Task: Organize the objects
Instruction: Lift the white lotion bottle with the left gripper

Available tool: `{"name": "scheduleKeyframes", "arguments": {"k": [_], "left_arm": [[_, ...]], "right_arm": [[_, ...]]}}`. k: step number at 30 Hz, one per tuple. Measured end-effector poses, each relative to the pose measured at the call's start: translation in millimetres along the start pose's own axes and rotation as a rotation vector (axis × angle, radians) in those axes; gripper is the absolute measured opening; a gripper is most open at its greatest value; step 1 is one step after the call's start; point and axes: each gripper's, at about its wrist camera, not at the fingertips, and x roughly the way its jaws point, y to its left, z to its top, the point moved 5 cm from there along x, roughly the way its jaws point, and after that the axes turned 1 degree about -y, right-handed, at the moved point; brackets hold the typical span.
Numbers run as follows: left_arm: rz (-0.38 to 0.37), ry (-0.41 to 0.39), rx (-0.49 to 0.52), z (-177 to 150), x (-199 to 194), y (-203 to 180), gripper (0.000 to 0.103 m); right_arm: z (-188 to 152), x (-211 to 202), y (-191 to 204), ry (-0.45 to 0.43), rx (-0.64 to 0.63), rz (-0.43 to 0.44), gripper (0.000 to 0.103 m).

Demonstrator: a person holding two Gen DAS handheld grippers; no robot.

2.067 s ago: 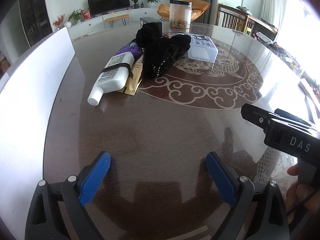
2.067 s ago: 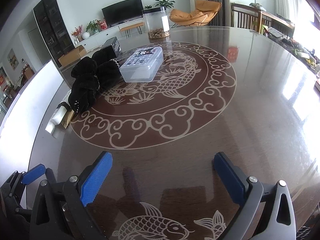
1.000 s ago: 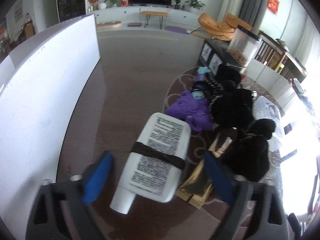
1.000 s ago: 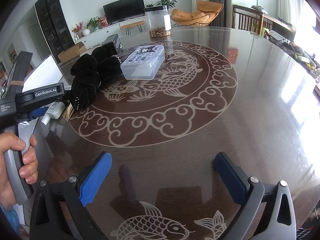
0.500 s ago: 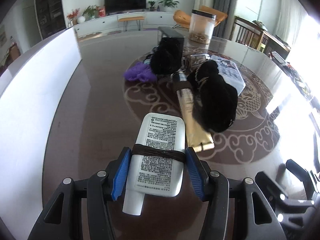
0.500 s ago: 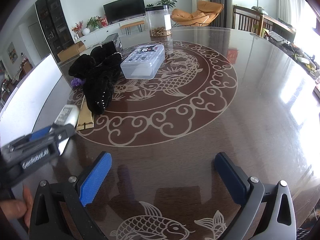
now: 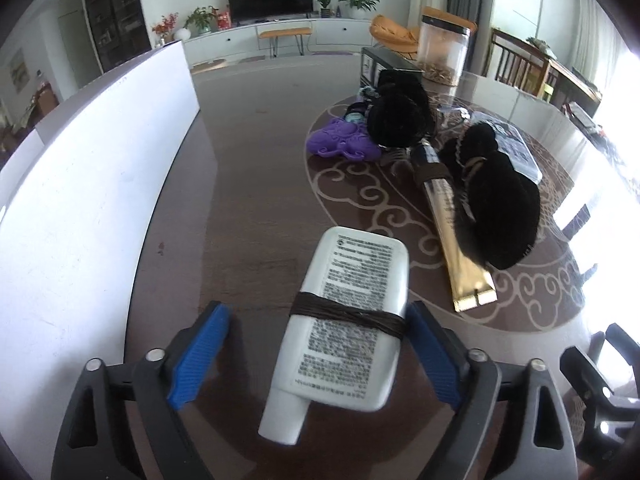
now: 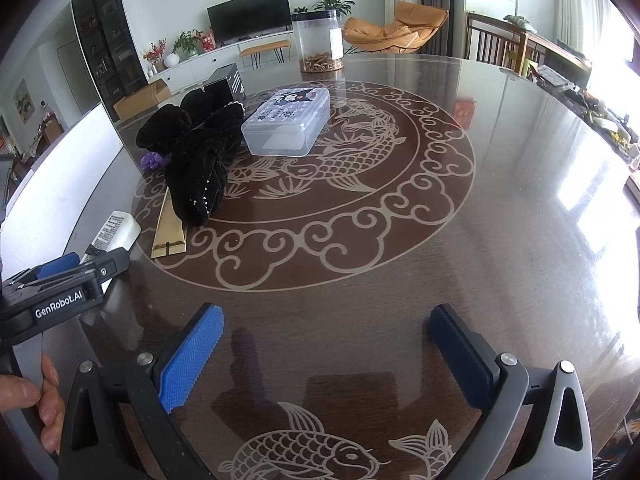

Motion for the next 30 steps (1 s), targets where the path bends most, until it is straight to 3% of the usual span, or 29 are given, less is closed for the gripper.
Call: {"name": "scheduleKeyframes", "arguments": {"k": [3, 30], "left_arm": [[0.004, 0.008, -0.026, 2.5, 1.3, 4.2, 0.103], [0.007, 0.002, -0.028, -2.0, -2.2, 0.0, 0.103]], "right_arm": [[-0.5, -0.1, 0.3, 0.001, -0.003, -0.003, 0.103], [-2.0, 5.7, 5.7, 0.025, -0.052, -0.056, 0.103]]}}
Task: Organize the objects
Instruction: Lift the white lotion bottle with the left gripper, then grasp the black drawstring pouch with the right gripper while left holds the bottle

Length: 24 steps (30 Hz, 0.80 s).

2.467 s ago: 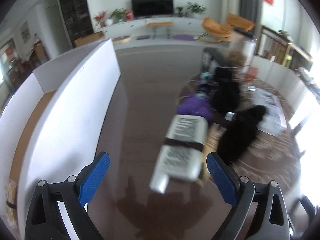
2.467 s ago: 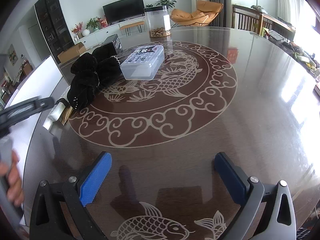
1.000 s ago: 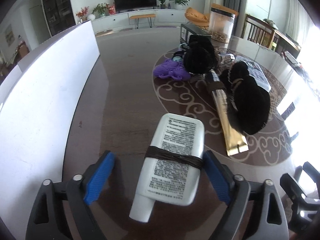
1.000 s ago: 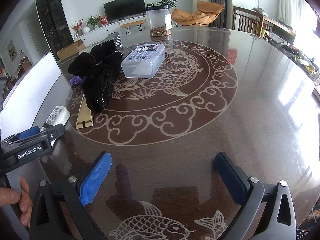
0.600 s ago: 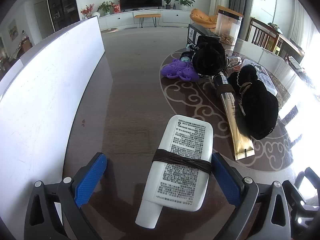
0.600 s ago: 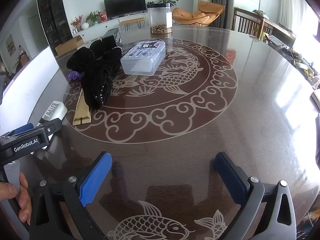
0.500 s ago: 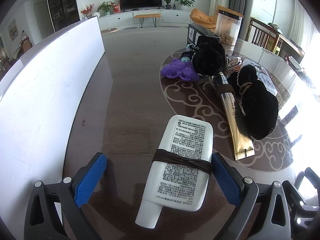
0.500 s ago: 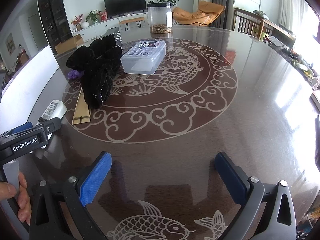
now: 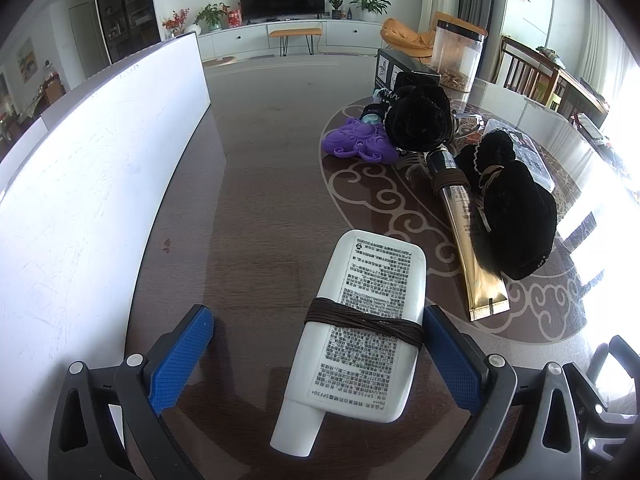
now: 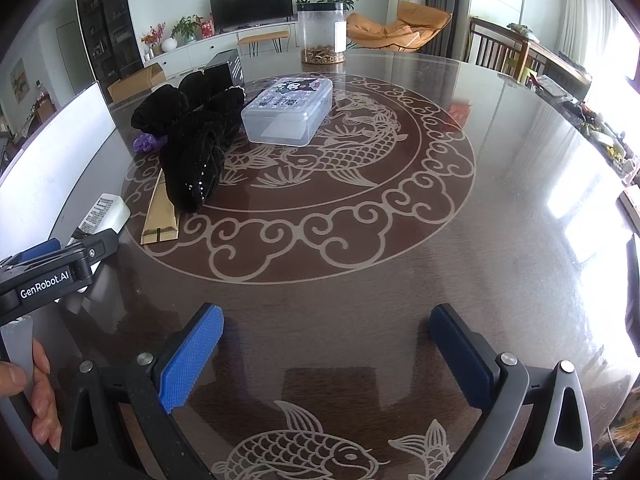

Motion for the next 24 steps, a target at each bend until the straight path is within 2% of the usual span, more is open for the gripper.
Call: {"name": "scheduleKeyframes", "arguments": {"k": [10, 12, 15, 17, 20, 23, 24], "left_arm": [[0.0, 0.0, 0.0, -0.3, 0.1, 0.3, 0.103], [0.0, 0.0, 0.0, -0.7, 0.1, 0.5, 0.103], [0.0, -0.001, 0.0, -0.8, 0.2, 0.6, 0.103], [0.0, -0.001, -0.001, -0.9, 0.3, 0.6, 0.103], [0.0, -0.001, 0.0, -1.1, 0.4, 0.8, 0.103], [0.0, -0.001, 0.0, -1.3, 0.4, 0.8, 0.103], [0.0, -0.001, 0.0, -1.4, 0.4, 0.8, 0.103]], "right_arm": [[-0.2, -0.6, -0.5, -0.003, 0.003, 0.008, 0.103], [1.0, -4.9, -3.7, -0.018, 0.036, 0.075, 0.103], [16.5, -21.4, -10.0, -0.106, 0.149, 0.256, 0.103], [35.0, -26.8, 0.5, -0.142, 0.112, 0.304, 0.103], [67.1, -16.6, 28.6, -0.113, 0.014, 0.345, 0.103], [91.3, 5.3, 52.8, -0.067, -0.039, 0.343, 0.092], [95.5, 13.0, 61.7, -0.05, -0.06, 0.346, 0.082]]}}
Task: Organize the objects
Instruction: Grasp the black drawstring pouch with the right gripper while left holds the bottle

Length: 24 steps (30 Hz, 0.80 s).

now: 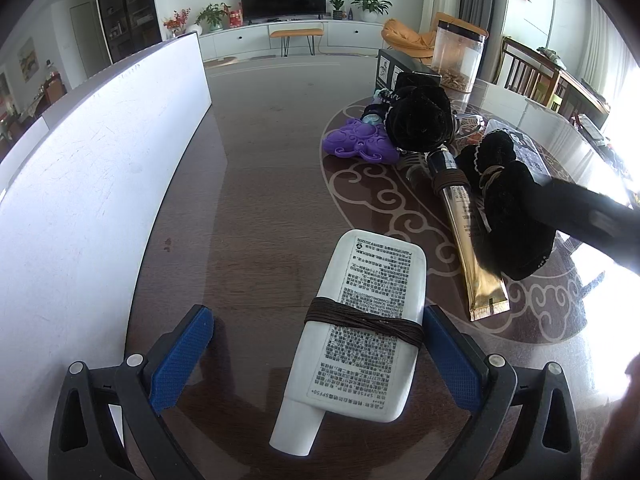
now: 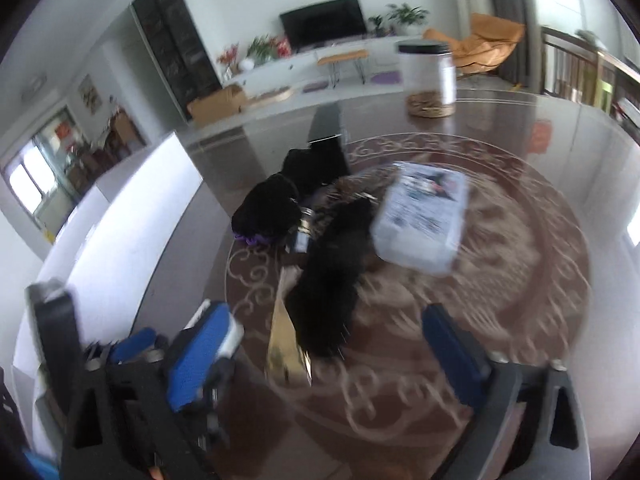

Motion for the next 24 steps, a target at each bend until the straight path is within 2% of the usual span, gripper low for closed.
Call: {"name": "scheduleKeyframes", "arguments": {"k": [1, 2, 4, 7, 13, 17, 20, 22, 24], "left_arm": [[0.0, 0.0, 0.0, 0.1, 0.1, -0.1, 0.103], [0.0, 0.0, 0.0, -0.1, 0.0, 0.0, 0.103], [0.0, 0.0, 0.0, -0.3, 0.0, 0.1, 0.103], [0.0, 0.0, 0.0, -0.5, 0.1, 0.1, 0.103], [0.001, -0.001, 0.0, -0.8, 0.2, 0.2, 0.103], [0.002, -0.001, -0.001, -0.3, -0.6, 1.4, 0.103], [0.002, -0.001, -0.001, -0.5, -0.5, 1.3, 0.103], [0.002, -0.001, -0.001, -0.7, -0.5, 1.3, 0.103], [-0.001, 0.0, -0.001, -0.2, -0.6, 1.6, 0.103]], "right_arm": [[2.2, 10.8, 4.7, 0.024, -0.017, 0.008, 0.067], [2.5, 18.3, 7.4, 0.049, -0.026, 0.018, 0.058], [-0.2, 28.1, 9.7, 0.092, -0.025, 0.032, 0.033], [-12.0, 11.1, 2.2, 0.068, 0.025, 0.087, 0.028], [-63.1, -36.8, -22.7, 0.046, 0.113, 0.162, 0.028], [-88.6, -57.8, -50.4, 0.013, 0.222, 0.175, 0.03], [-99.6, -71.9, -73.5, -0.027, 0.325, 0.128, 0.048], [-94.6, -81.7, -85.7, -0.078, 0.369, 0.091, 0.067], [-96.1, -92.4, -93.1, -0.124, 0.395, 0.057, 0.074]]}}
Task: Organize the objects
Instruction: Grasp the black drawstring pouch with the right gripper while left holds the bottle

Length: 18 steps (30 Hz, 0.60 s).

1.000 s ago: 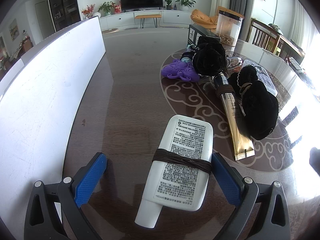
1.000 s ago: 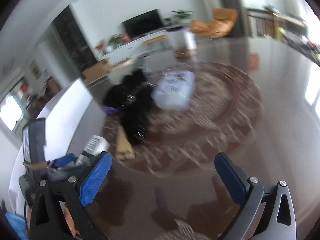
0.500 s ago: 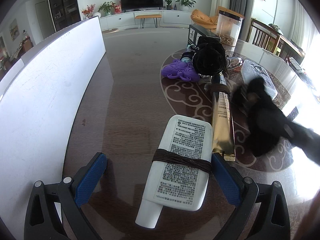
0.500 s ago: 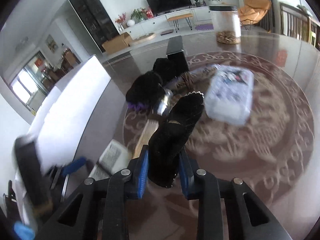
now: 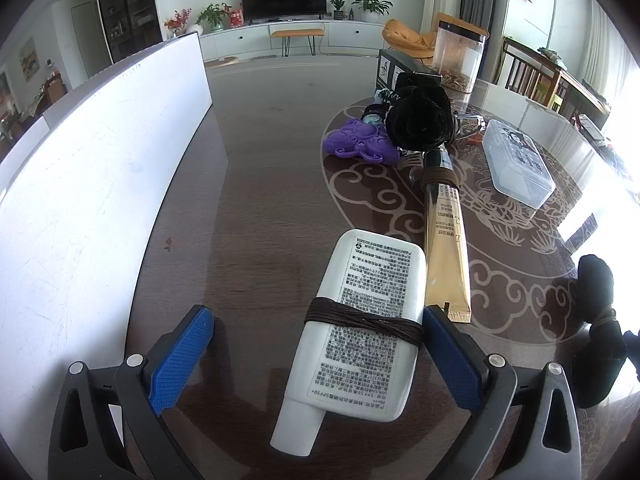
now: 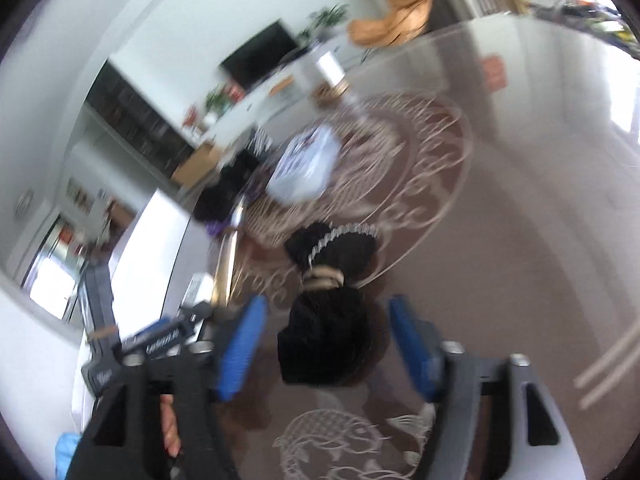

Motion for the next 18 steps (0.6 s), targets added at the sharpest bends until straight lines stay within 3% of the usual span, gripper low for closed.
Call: {"name": "scheduleKeyframes", "arguments": {"k": [7, 15, 16, 17, 18], "left_arm": [[-0.011, 0.02, 0.019, 2.2, -1.2, 6.1, 0.103], [-0.041, 0.113, 0.067, 6.2, 0.8, 4.5, 0.103], [-0.043, 0.098, 0.069, 6.7, -1.4, 4.4, 0.095], [-0.044, 0.077, 0.073, 7.2, -4.2, 3.8, 0.076], [-0.047, 0.049, 0.081, 6.2, -9.0, 0.6, 0.063]], "right_arm": [[4.4, -6.4, -6.0, -0.032, 0.024, -0.014, 0.075], [6.7, -7.2, -0.6, -0.051, 0.008, 0.001, 0.081], [6.3, -6.7, -1.1, -0.046, 0.009, 0.002, 0.081], [6.4, -5.9, -1.3, -0.045, 0.011, 0.003, 0.081], [6.4, -6.2, -1.8, -0.046, 0.013, 0.004, 0.081]]}}
